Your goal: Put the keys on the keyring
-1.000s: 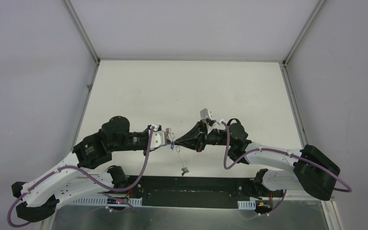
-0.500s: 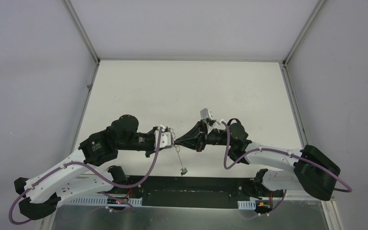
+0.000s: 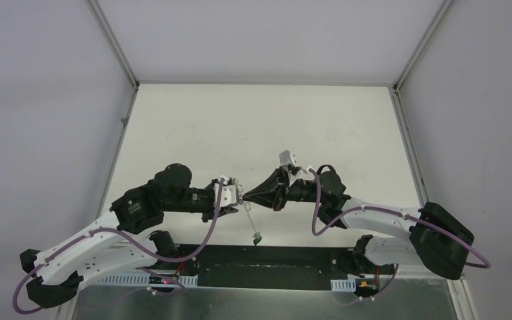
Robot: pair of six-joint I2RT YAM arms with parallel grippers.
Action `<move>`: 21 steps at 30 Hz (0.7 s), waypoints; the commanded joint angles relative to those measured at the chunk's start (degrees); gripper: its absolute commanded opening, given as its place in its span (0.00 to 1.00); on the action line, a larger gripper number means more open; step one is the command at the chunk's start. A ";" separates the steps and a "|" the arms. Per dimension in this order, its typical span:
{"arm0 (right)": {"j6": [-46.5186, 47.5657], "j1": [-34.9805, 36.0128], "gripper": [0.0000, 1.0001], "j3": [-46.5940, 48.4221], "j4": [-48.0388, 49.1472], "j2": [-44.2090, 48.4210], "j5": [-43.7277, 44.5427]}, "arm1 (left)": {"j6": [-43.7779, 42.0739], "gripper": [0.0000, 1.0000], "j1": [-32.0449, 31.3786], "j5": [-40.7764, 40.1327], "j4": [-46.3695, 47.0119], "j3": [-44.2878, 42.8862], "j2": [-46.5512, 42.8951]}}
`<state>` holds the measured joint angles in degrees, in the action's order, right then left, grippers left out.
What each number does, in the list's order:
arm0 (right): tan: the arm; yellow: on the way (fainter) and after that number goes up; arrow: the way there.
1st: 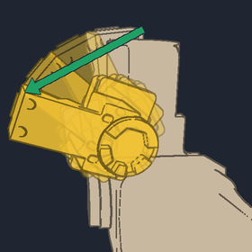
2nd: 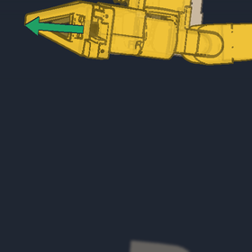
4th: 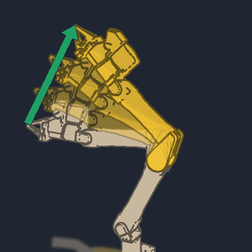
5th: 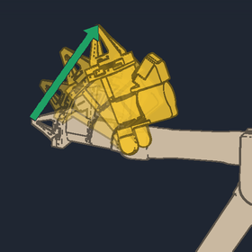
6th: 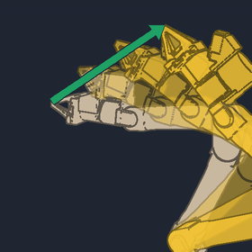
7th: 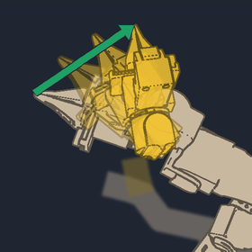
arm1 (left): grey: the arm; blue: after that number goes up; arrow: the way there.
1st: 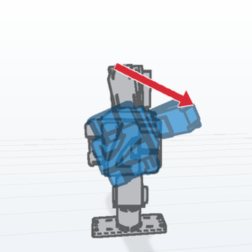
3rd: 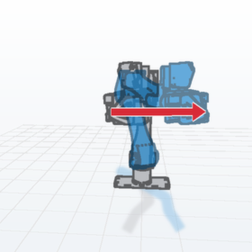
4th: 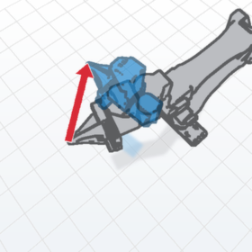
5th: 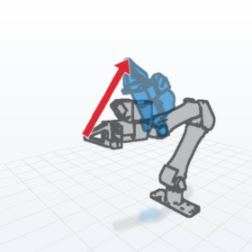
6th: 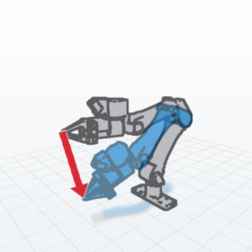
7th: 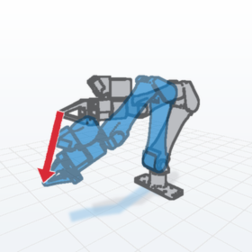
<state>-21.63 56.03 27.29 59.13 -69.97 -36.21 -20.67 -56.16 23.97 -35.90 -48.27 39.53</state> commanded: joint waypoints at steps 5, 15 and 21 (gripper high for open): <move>-0.70 0.24 0.00 -0.13 3.99 2.57 1.31 | 4.17 0.32 0.24 -4.24 3.32 0.20 -6.23; -0.87 0.27 0.00 -0.04 4.06 2.33 1.30 | 4.24 0.37 0.21 -5.25 7.63 0.02 -4.20; -0.77 0.23 0.00 0.05 4.11 2.26 1.14 | 4.47 0.42 0.24 -4.44 9.19 0.75 -2.41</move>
<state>-21.65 56.03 27.29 59.16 -69.36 -35.77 -17.08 -56.16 19.42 -30.72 -47.94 36.47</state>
